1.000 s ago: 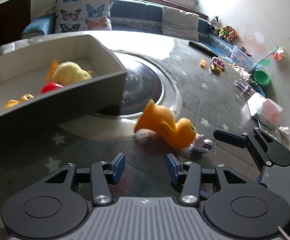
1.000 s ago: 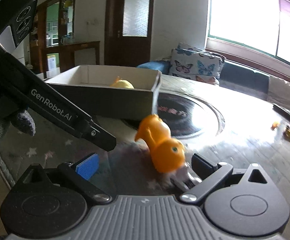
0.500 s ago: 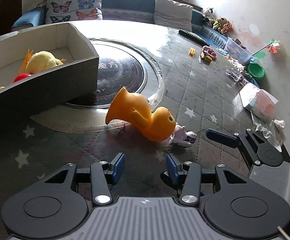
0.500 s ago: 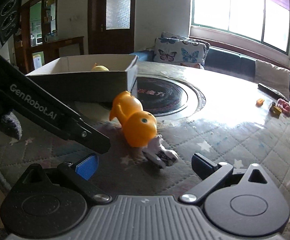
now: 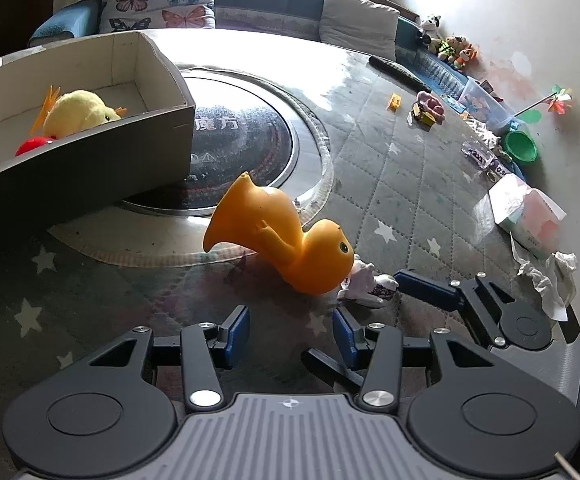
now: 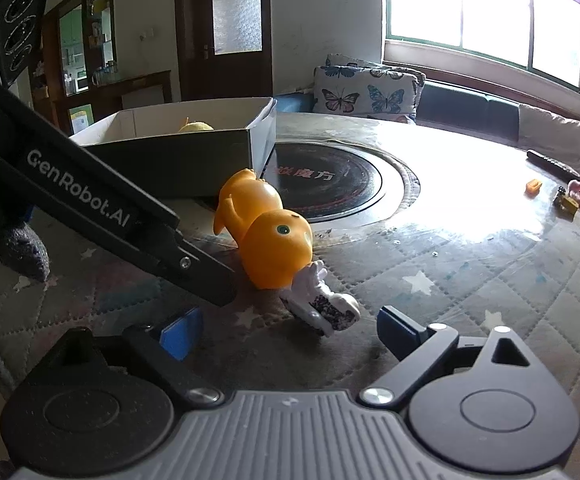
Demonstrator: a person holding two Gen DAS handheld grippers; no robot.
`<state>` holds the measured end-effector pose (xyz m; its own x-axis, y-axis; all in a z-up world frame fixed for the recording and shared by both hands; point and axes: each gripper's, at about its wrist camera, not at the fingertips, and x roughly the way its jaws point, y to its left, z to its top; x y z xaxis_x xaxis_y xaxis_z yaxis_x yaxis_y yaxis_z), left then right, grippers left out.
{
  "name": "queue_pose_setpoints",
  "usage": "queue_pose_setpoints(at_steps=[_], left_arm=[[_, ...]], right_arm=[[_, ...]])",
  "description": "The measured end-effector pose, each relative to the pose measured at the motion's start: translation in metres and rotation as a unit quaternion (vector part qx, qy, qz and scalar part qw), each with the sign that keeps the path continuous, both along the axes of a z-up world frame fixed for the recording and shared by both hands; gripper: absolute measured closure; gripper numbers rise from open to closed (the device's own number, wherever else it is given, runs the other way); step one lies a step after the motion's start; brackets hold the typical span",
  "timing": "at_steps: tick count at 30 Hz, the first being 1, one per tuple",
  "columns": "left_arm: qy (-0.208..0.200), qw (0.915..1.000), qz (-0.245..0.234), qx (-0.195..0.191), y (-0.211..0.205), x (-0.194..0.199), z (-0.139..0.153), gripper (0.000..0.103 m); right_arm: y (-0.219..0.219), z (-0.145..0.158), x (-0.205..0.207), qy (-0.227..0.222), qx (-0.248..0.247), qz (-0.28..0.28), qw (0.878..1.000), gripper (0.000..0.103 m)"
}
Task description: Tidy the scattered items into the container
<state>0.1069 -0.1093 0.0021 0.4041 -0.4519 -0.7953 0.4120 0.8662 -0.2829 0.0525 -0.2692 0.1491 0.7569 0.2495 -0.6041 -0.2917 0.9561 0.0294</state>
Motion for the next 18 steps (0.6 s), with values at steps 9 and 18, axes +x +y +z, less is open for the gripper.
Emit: queue_pose_setpoints(at_steps=[9, 18], left_arm=[[0.01, 0.9998, 0.014, -0.009, 0.002, 0.004, -0.002, 0.055], [0.015, 0.9997, 0.016, -0.01, 0.002, 0.006, -0.004, 0.055]], right_arm=[[0.001, 0.001, -0.01, 0.001, 0.01, 0.014, 1.0, 0.019], [-0.001, 0.004, -0.011, 0.004, 0.013, 0.016, 1.0, 0.019]])
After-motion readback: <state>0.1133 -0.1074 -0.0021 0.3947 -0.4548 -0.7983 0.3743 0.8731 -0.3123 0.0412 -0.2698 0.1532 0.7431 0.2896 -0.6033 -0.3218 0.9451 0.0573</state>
